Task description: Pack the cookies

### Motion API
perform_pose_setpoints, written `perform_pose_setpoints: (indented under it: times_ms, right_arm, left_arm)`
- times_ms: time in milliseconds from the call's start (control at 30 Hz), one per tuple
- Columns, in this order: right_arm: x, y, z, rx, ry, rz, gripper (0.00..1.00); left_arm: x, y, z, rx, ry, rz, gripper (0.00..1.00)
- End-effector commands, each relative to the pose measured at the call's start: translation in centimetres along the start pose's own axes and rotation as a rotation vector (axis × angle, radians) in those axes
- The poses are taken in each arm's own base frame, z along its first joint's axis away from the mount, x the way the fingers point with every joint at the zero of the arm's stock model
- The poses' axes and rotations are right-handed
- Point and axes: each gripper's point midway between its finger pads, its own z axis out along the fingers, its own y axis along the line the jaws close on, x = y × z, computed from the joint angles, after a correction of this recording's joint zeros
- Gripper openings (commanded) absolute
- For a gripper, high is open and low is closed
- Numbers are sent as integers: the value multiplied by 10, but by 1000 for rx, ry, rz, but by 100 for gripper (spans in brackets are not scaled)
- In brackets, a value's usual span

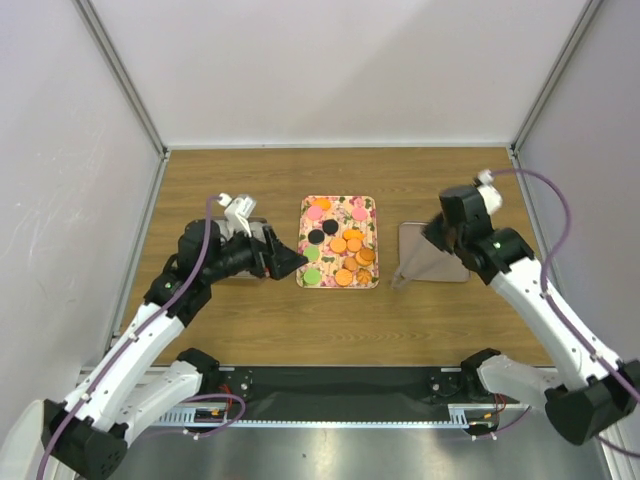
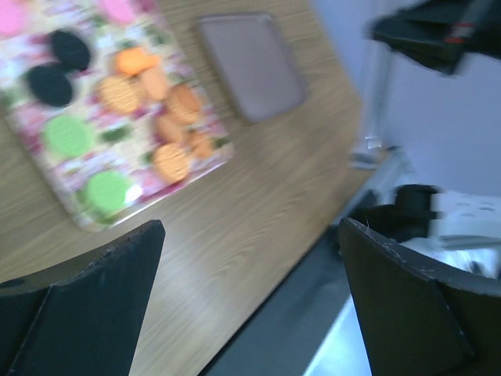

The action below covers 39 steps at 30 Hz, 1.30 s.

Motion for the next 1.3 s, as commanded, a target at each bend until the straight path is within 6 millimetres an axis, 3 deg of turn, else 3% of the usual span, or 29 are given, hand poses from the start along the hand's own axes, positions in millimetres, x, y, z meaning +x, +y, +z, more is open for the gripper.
perform_pose_setpoints:
  times_ms: [0, 167, 267, 467, 767, 1033, 1267]
  right_arm:
    - [-11, 112, -21, -406, -18, -62, 0]
    - [-11, 192, -40, -658, -18, -103, 0]
    - [-12, 221, -57, -813, -17, -80, 0]
    - [-10, 258, -82, -1027, 12, -27, 0]
    - [-6, 279, -110, -1159, 22, 9, 0]
    - [20, 291, -133, -1297, 48, -32, 0]
    - [28, 292, -153, -1398, 21, -47, 0]
  left_arm:
    - [-28, -58, -1, 299, -61, -35, 100]
    - [-39, -75, 4, 410, -77, -94, 100]
    - [-44, -76, 10, 425, -90, -112, 100]
    - [-51, -78, 22, 458, -85, -153, 100]
    - [-65, -85, 34, 484, -60, -176, 100]
    - [-80, -109, 24, 624, -78, -205, 100]
    - [-90, -119, 14, 664, -111, -246, 100]
